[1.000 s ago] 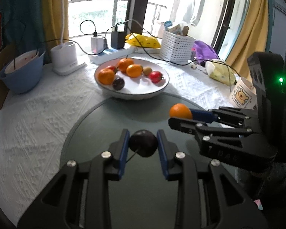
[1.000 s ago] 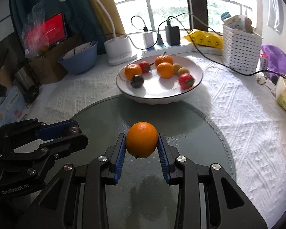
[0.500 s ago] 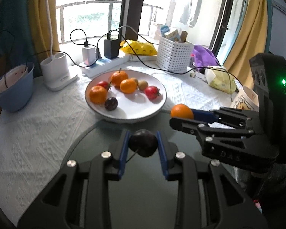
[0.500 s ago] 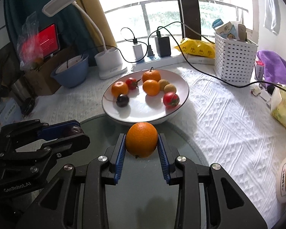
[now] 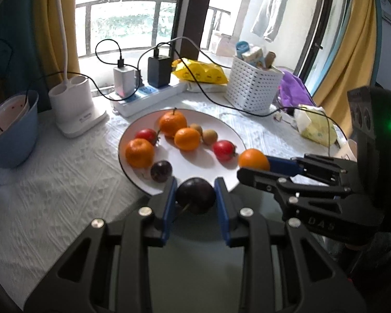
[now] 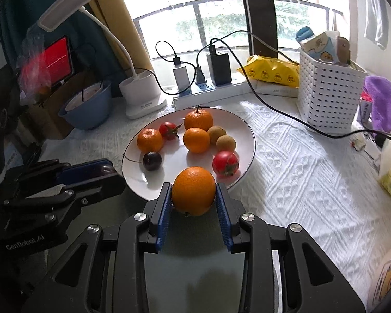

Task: Organize fruits
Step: 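Carry the plum with the left tool while the right tool carries the mandarin to the plate, then open the left tool over the plate while the right tool releases the mandarin there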

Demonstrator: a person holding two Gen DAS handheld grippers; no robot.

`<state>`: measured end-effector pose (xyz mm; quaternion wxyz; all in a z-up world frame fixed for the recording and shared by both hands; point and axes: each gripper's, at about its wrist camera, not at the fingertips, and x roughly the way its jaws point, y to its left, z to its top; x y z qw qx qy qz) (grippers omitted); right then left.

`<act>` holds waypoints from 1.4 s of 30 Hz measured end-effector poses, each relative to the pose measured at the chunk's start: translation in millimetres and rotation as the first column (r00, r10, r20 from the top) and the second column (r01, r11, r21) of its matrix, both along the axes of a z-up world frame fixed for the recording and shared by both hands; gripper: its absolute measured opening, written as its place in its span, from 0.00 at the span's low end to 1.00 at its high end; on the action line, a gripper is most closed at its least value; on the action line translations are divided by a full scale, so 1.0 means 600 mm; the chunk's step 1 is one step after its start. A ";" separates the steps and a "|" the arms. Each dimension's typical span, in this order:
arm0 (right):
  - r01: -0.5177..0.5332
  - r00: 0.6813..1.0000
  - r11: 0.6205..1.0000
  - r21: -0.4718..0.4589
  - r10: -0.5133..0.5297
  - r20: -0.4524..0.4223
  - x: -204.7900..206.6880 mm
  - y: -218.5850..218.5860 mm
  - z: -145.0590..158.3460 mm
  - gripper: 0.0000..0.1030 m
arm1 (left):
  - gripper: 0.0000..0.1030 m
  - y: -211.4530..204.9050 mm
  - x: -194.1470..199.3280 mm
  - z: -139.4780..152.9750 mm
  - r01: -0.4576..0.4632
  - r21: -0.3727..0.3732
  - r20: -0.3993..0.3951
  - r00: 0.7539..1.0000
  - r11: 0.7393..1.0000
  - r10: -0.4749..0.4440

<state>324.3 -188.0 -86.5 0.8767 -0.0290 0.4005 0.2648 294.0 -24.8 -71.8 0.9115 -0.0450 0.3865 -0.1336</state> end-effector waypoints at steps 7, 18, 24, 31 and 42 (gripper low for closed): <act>-0.035 0.999 0.999 -0.019 0.035 -0.016 0.034 0.015 -0.010 0.34 | 0.30 0.006 0.040 -0.012 -0.005 -0.020 -0.021 1.000 1.000 0.004; -0.101 0.995 0.992 -0.073 0.101 -0.007 0.049 0.048 -0.034 0.34 | 0.30 0.017 0.073 -0.034 -0.018 -0.056 -0.066 0.998 0.998 0.015; -0.105 0.994 0.989 -0.105 0.106 0.010 0.051 0.046 -0.037 0.34 | 0.30 0.009 0.080 -0.045 -0.006 -0.065 -0.088 0.996 0.998 0.000; -0.098 0.995 0.989 -0.112 0.101 0.021 0.048 0.039 -0.037 0.34 | 0.30 -0.001 0.085 -0.045 0.017 -0.066 -0.101 0.995 0.998 -0.023; -0.082 0.996 0.990 -0.114 0.087 0.035 0.043 0.030 -0.032 0.35 | 0.31 -0.002 0.082 -0.041 0.008 -0.058 -0.106 0.994 0.998 -0.014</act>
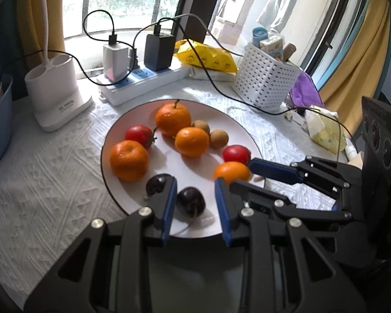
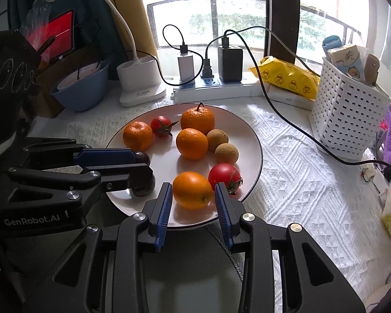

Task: Organize fruits
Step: 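Open the left tool over the plate while the right tool releases the mandarin there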

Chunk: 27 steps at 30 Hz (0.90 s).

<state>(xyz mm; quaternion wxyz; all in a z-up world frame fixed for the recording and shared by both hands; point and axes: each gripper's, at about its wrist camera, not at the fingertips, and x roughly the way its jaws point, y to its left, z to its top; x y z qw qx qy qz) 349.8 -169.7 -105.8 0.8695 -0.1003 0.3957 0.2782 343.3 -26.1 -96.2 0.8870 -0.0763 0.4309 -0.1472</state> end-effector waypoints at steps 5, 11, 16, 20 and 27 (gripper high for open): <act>0.000 1.000 1.000 -0.003 0.000 0.004 -0.008 0.001 0.001 0.35 | 0.31 0.003 -0.010 0.009 -0.002 0.001 0.014 1.000 1.000 0.002; 0.007 1.000 1.000 -0.004 -0.007 0.019 -0.025 -0.001 0.011 0.35 | 0.31 0.006 -0.034 0.024 -0.009 0.025 0.047 0.999 1.000 0.007; 0.018 0.999 1.000 -0.006 -0.018 0.030 -0.043 -0.005 0.018 0.35 | 0.31 0.011 -0.060 0.037 -0.014 0.032 0.068 0.998 0.999 0.012; 0.026 0.999 1.000 -0.009 -0.025 0.038 -0.059 -0.009 0.024 0.35 | 0.31 0.012 -0.079 0.043 -0.016 0.038 0.081 0.997 0.999 0.013; 0.034 0.998 0.999 -0.014 -0.033 0.052 -0.082 -0.015 0.035 0.35 | 0.32 0.014 -0.107 0.055 -0.019 0.044 0.104 0.995 0.999 0.014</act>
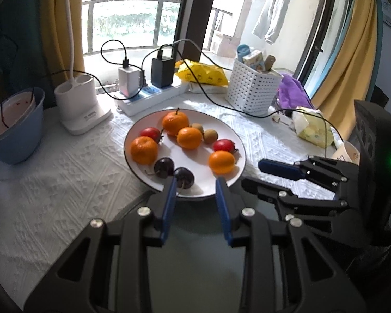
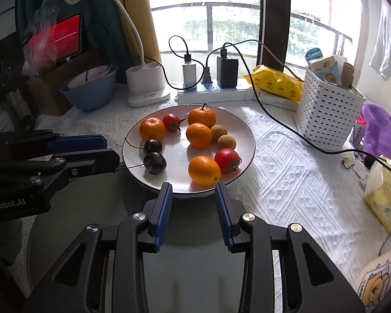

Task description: Organize fruits

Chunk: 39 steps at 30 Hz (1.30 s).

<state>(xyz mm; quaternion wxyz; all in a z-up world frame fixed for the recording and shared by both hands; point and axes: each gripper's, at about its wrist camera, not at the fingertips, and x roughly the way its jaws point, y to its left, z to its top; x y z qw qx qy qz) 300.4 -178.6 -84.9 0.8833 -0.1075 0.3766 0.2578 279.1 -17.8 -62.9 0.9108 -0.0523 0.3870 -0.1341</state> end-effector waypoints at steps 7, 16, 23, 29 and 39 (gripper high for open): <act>0.006 1.000 1.000 -0.001 -0.006 0.023 -0.024 -0.002 0.013 0.35 | 0.32 -0.001 -0.031 0.014 -0.003 0.022 0.032 0.999 1.000 0.002; 0.019 0.998 1.000 0.005 -0.019 0.055 -0.062 -0.011 0.034 0.35 | 0.35 0.001 -0.076 0.031 -0.007 0.035 0.071 0.997 0.999 0.005; 0.023 0.996 1.000 0.010 -0.024 0.085 -0.095 -0.018 0.055 0.35 | 0.42 0.000 -0.113 0.053 -0.010 0.026 0.121 0.993 1.000 0.007; 0.028 0.992 0.999 0.018 -0.030 0.122 -0.126 -0.025 0.080 0.35 | 0.43 -0.001 -0.143 0.070 -0.013 0.028 0.161 0.987 1.000 0.008; 0.039 0.980 0.999 0.036 -0.045 0.195 -0.175 -0.036 0.127 0.35 | 0.43 -0.003 -0.197 0.105 -0.013 0.035 0.225 0.974 0.999 0.005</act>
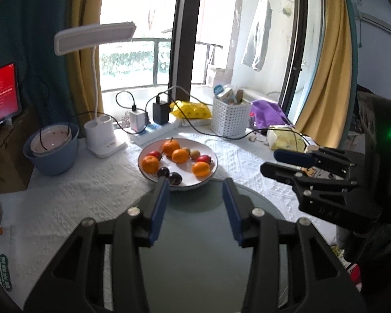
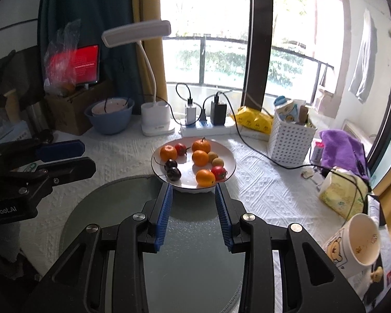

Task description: Organize fruits

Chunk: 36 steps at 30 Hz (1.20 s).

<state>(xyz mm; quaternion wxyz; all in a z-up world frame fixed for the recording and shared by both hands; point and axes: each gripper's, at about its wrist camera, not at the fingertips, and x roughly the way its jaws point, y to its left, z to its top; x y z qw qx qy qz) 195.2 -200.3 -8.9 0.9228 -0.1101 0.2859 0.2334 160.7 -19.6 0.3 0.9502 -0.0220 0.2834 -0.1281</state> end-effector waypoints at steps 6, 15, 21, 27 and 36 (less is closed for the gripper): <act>-0.003 0.998 1.000 0.008 0.003 0.058 -0.036 -0.002 0.035 0.36 | 0.43 0.003 -0.034 0.028 -0.011 -0.002 0.060 0.998 1.000 0.011; -0.010 0.991 0.998 0.063 0.002 0.136 -0.090 -0.016 0.098 0.47 | 0.44 0.008 -0.090 0.069 -0.046 -0.014 0.193 0.980 0.999 0.048; -0.002 0.979 0.996 0.084 -0.015 0.202 -0.130 -0.023 0.138 0.56 | 0.81 0.017 -0.121 0.099 -0.071 -0.047 0.267 0.960 0.996 0.081; 0.026 0.967 0.993 0.116 -0.055 0.250 -0.167 -0.034 0.173 0.58 | 0.96 0.010 -0.159 0.130 -0.070 -0.025 0.349 0.934 0.997 0.075; 0.081 0.953 0.980 0.180 -0.130 0.275 -0.202 -0.059 0.202 0.86 | 0.97 0.008 -0.213 0.161 -0.156 -0.019 0.456 0.878 0.988 0.147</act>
